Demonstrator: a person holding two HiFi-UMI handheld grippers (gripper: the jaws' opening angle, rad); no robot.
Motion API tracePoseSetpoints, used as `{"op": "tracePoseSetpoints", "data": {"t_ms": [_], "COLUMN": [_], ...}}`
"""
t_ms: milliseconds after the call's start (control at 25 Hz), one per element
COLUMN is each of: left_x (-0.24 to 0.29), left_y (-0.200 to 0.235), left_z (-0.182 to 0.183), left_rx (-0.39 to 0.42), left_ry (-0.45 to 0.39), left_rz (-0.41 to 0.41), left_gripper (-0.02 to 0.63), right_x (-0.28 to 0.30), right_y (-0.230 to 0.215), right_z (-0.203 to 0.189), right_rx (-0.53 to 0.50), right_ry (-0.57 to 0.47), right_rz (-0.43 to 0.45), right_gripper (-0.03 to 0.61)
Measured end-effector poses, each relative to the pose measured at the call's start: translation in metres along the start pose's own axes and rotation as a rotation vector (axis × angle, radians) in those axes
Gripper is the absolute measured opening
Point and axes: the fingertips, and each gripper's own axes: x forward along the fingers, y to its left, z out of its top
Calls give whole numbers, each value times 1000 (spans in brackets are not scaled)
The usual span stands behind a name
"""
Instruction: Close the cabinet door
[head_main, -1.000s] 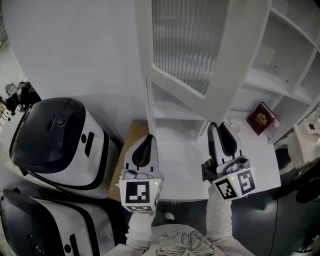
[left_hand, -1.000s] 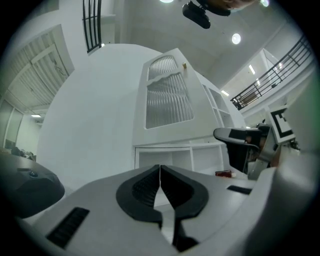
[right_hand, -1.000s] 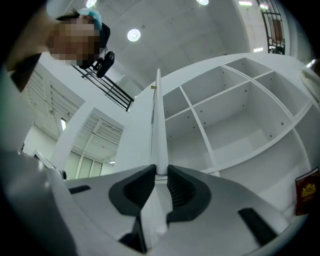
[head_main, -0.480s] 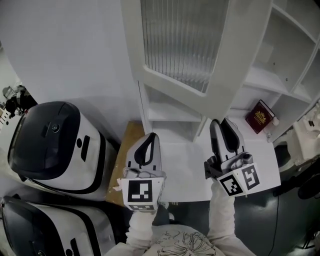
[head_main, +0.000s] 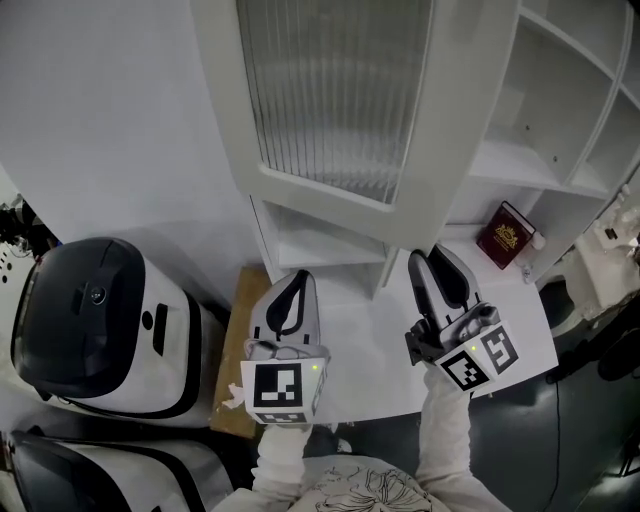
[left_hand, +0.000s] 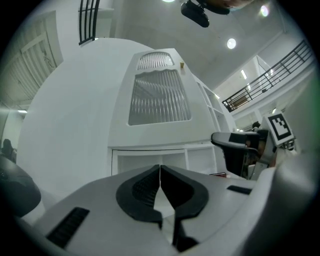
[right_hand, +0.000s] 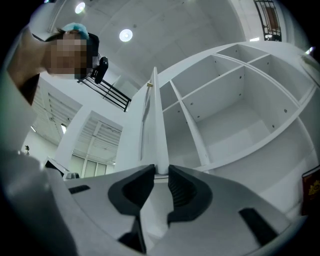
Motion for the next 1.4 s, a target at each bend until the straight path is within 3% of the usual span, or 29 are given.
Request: {"op": "tracePoseSetpoints", "data": {"t_ms": [520,760,1400], "left_x": [32,42,62], "left_y": [-17,-17,-11], "left_z": [8,8,10], "left_rx": [9,12,17], "left_ry": [-21,-20,-23], "left_rz": [-67,-70,-81], "left_gripper": [5,5,5], "right_x": [10,17,34], "right_y": [-25,-39,-66], "right_z": [-2,-2,-5], "right_rx": [-1,-49,-61], "right_ry": [8,16,36], "right_rz": [-65,-126,-230], "right_gripper": [95,103,112]}}
